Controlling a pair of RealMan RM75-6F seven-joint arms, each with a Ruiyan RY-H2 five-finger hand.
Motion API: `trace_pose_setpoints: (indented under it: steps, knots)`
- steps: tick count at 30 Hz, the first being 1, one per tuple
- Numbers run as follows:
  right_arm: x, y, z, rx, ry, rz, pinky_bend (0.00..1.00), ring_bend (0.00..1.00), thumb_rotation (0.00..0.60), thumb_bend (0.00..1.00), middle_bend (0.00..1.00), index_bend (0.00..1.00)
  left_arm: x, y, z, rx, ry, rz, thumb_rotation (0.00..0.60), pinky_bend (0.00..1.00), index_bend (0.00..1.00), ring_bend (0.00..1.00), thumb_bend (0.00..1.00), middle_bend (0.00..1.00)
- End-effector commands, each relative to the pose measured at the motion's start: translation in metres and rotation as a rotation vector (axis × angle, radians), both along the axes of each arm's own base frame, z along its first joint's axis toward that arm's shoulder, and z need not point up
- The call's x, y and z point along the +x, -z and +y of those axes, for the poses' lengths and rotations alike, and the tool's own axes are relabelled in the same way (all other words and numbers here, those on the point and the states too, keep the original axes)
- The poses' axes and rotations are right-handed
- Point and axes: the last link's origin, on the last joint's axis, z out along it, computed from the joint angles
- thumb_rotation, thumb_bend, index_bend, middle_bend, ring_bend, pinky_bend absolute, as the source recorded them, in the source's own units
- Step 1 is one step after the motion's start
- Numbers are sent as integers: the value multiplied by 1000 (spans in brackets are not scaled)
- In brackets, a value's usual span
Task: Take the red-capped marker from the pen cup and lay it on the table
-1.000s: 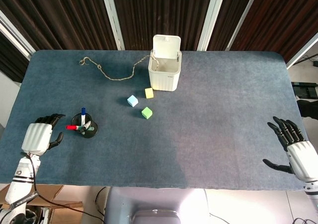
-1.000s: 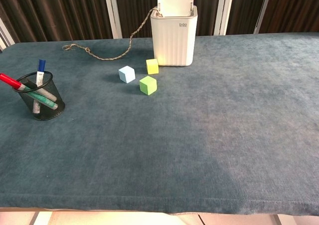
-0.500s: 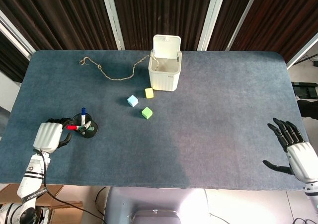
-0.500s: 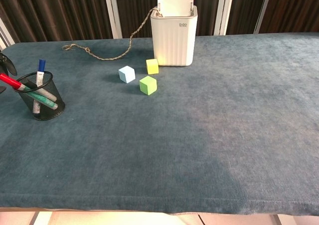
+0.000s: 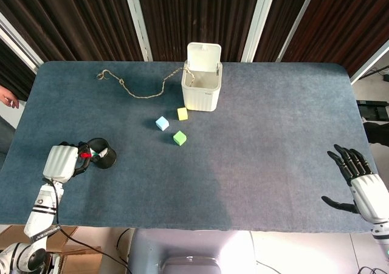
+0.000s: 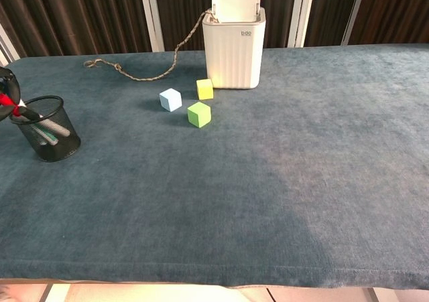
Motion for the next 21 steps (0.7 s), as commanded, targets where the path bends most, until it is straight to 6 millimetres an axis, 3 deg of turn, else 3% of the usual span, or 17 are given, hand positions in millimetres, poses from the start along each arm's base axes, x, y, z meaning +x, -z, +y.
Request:
trace_pose_setpoints:
  steps: [1,8,14,18,21]
  knots:
    - [0,0,0,0,1,-1,16,0,600,0,13,0,2,-4,1,-1,5,-4,600,493,684,693,509,770]
    - [-2,-1,1,-4,6,-4,17,0,600,0,13,0,15,-34,-17,28,51,-45,600,497,696,700,538,780]
    - [-2,0,1,-2,5,-3,17,0,600,0,13,0,52,-61,-33,65,165,-147,600,500,689,699,541,777]
    - [-1,0,1,-3,1,-4,17,0,600,0,13,0,85,-55,-22,41,245,-155,600,503,689,698,540,777]
    - [0,1,1,0,-2,-3,16,0,600,0,13,0,115,-33,-5,7,299,-139,600,497,689,694,540,776]
